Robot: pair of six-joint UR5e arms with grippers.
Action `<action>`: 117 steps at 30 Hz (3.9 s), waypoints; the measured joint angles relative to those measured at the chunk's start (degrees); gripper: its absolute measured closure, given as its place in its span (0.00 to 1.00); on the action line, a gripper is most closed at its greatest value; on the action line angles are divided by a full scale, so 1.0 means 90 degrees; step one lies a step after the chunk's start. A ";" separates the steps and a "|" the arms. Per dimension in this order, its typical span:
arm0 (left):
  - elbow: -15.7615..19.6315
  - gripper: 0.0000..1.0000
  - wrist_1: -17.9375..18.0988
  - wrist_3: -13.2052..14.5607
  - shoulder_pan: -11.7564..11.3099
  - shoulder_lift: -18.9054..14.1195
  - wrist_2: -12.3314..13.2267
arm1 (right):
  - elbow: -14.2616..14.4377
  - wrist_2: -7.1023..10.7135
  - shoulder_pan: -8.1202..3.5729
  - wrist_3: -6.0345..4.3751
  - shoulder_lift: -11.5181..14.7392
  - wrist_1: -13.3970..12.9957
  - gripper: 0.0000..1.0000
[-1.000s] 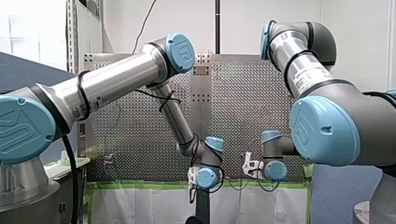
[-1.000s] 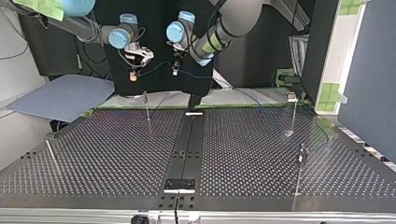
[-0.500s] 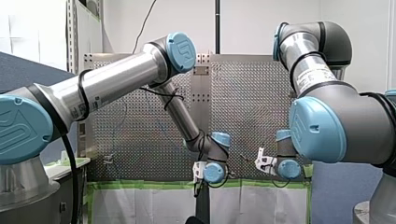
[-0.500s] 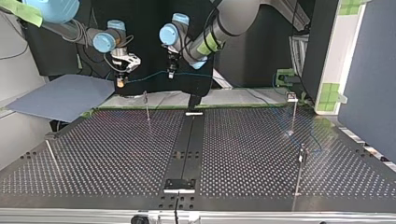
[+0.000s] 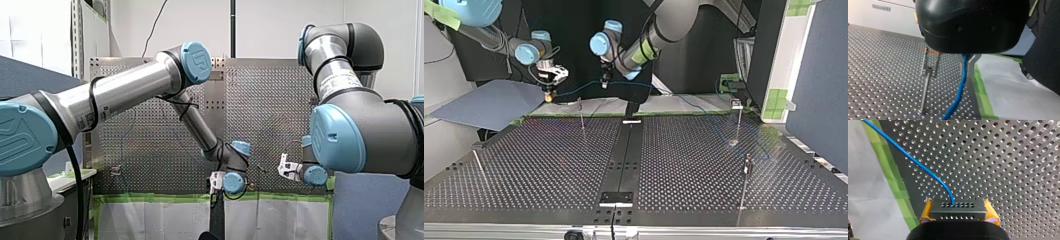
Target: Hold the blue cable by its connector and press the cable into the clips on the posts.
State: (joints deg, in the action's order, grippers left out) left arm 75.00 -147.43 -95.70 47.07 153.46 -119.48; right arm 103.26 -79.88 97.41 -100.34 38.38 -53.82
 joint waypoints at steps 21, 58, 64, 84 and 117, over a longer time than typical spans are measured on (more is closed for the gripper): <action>-0.0613 1.00 -0.0256 0.0025 -0.0199 0.0004 0.0195 | -0.0666 0.0018 -0.0490 0.0162 0.0001 0.1017 1.00; -0.1457 1.00 -0.0860 -0.0059 -0.0610 0.0644 0.0668 | -0.1048 0.0052 -0.0764 0.0272 0.0000 0.1201 1.00; -0.1736 1.00 -0.0989 -0.0036 -0.0659 0.0664 0.0682 | -0.1106 0.0048 -0.0808 0.0268 0.0000 0.1172 1.00; -0.2696 1.00 -0.1541 0.0128 -0.0830 0.0667 0.0601 | -0.1373 0.0208 -0.0892 0.0232 -0.0006 0.1053 1.00; -0.2899 1.00 -0.1435 -0.0075 -0.1015 0.0679 0.0453 | -0.2253 0.0545 -0.0645 0.0255 -0.0452 0.1163 1.00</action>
State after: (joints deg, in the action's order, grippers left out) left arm 48.91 -160.35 -96.37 37.94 159.57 -115.41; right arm 82.98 -74.98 91.61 -98.05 34.31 -43.35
